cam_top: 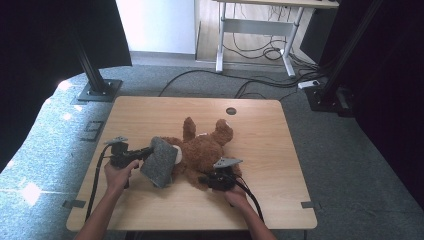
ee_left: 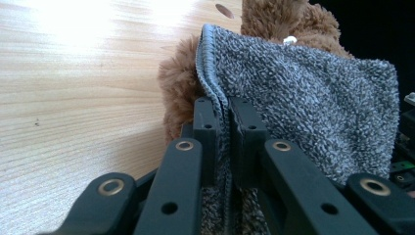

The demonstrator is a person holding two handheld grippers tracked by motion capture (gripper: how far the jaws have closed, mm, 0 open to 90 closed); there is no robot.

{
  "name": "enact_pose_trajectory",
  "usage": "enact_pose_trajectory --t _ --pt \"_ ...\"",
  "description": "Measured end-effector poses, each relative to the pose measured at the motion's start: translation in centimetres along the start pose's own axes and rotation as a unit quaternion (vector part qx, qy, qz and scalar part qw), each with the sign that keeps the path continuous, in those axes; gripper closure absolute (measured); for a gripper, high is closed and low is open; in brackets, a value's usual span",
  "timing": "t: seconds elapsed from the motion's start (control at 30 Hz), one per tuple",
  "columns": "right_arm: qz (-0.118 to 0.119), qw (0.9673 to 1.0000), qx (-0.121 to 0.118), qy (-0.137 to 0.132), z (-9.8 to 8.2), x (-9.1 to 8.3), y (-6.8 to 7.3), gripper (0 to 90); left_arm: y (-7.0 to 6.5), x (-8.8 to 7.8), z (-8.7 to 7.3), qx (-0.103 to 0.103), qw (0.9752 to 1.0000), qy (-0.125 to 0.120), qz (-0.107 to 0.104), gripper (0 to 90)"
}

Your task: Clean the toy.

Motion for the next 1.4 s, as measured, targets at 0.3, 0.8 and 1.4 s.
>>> enact_pose_trajectory --t 0.3,0.8,1.4 --pt "0.0 1.0 0.0 0.001 0.0 0.0 0.0 78.6 -1.2 -0.2 0.3 0.014 0.9997 -0.012 -0.016 86.0" --pt "0.002 1.0 -0.003 0.001 0.0 0.1 0.2 78.7 -11.3 4.8 2.2 0.039 0.9901 0.021 -0.133 85.8" --pt "0.0 1.0 -0.009 0.002 0.0 0.2 0.5 78.7 -15.5 12.7 0.4 0.073 0.9892 0.072 -0.105 85.0"
Point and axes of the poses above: each handheld gripper's, and its own axes: x roughly forward along the jaws, z roughly out of its top, y roughly to its left, the point moved 9 cm from there along x, roughly forward along the jaws, and after that the axes turned 12 degrees about -x, right-handed, at the moved point
